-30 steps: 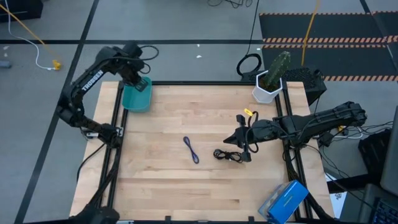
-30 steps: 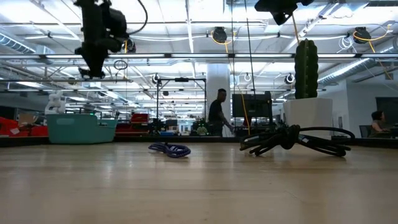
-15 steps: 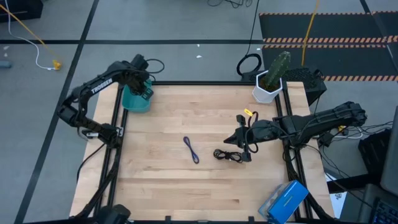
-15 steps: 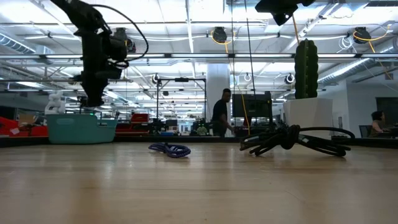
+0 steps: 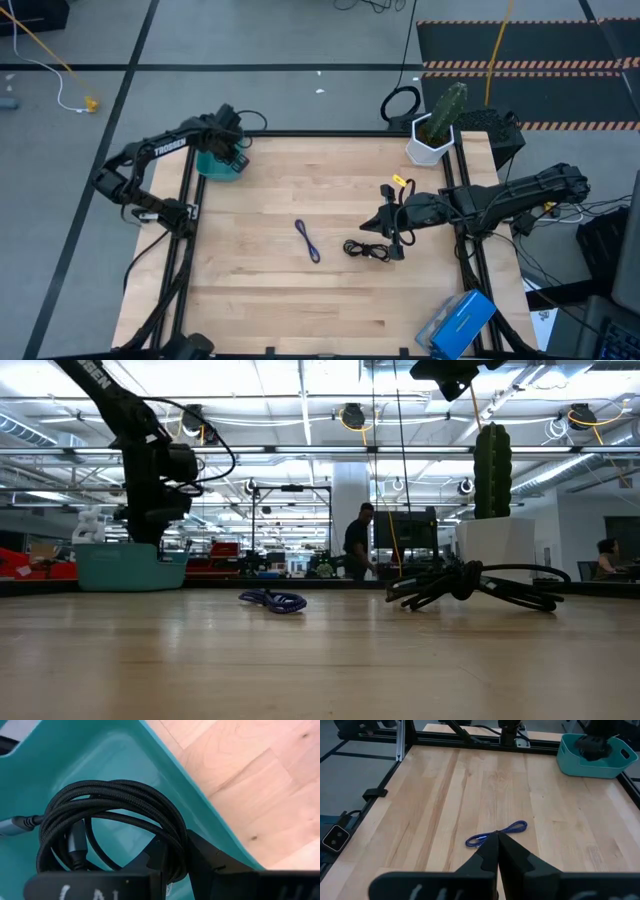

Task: Pick and place USB-C Cables
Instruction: Put the black HDMI cable into the blue bin

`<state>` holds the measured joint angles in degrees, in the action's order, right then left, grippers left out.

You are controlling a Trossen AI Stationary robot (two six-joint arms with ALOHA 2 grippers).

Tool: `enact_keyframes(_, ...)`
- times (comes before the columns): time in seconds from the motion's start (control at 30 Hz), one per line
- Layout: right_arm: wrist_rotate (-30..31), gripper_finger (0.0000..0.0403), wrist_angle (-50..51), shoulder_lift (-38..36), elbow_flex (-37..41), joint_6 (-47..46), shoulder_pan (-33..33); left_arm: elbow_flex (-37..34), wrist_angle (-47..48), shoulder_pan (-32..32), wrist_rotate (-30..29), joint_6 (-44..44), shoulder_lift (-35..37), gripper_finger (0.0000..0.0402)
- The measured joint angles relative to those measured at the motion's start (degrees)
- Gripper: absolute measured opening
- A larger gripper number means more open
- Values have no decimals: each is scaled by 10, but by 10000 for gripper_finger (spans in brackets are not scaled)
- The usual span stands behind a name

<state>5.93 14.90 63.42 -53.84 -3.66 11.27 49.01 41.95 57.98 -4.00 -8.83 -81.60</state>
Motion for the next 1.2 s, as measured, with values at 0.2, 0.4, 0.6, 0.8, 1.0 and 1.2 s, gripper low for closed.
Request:
enact_keyframes(0.2,0,0,0,0,0,0,0,-33,-43,0,1,-5,0,51)
enact_keyframes(0.4,0,0,0,0,0,0,0,-56,-64,0,1,0,0,59)
enact_keyframes(0.6,0,0,0,0,0,0,0,-59,-66,0,1,6,0,79)
enact_keyframes(0.8,0,0,0,0,0,0,0,-59,-82,0,1,26,0,82)
enact_keyframes(1.0,0,0,-1,0,0,0,0,-51,-61,1,1,46,0,84)
enact_keyframes(1.2,0,0,-2,0,0,0,0,-13,-7,1,5,52,0,127)
